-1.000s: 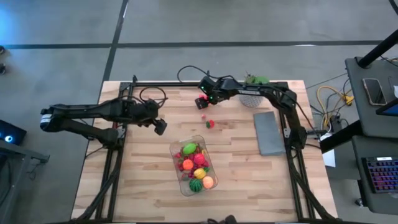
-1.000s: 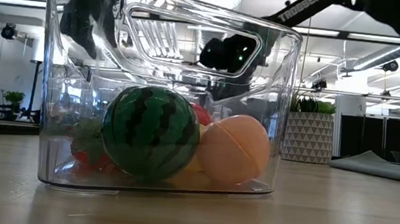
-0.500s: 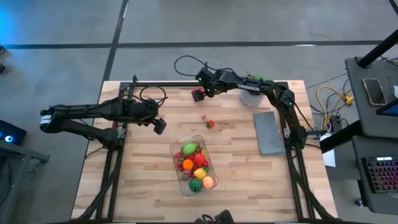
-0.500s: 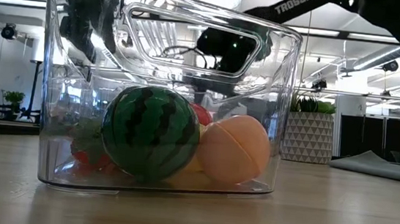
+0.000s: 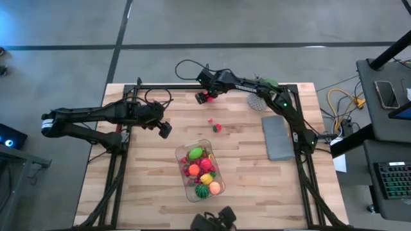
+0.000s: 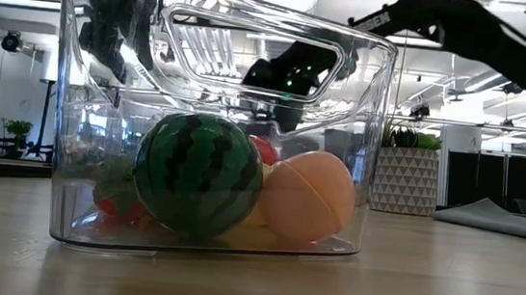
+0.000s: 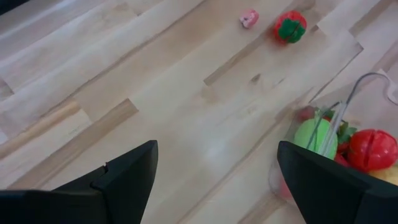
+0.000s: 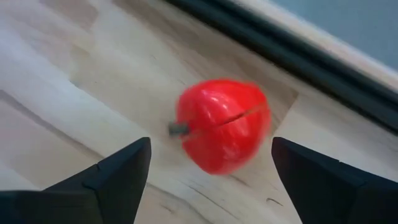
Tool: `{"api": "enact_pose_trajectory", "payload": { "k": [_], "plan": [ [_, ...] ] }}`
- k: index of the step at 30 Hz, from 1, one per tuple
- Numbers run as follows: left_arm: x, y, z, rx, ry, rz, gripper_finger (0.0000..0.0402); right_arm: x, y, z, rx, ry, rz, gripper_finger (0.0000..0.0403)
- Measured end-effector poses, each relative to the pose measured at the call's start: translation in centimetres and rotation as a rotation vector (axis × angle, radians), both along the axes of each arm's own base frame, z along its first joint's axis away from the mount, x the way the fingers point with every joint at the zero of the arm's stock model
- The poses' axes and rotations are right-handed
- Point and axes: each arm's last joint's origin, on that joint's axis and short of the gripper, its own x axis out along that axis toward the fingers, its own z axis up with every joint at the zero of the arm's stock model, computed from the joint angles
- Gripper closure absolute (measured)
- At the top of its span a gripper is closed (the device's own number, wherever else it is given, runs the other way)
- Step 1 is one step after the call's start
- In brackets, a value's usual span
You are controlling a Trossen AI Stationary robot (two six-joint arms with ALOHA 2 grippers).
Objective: Pick and placing Produce into tupperware
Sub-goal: Put the red apple into the transparent bin
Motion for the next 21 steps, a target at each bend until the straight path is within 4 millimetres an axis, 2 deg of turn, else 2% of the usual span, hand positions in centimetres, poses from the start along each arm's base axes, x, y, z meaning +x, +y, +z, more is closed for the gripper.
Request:
{"api": "enact_pose_trajectory", "payload": {
  "k": [10,21],
  "plan": [
    [0.0,0.0,0.0,-0.011,-0.003,-0.007,0.0086,1.6,-0.9,-0.8,-0.027,0.041,0.047,0.0065],
    [0.0,0.0,0.0,-0.005,-0.001,-0.008,0.0086,1.0,-1.0,-1.9,0.016,0.110,0.043,0.0065]
  ]
}}
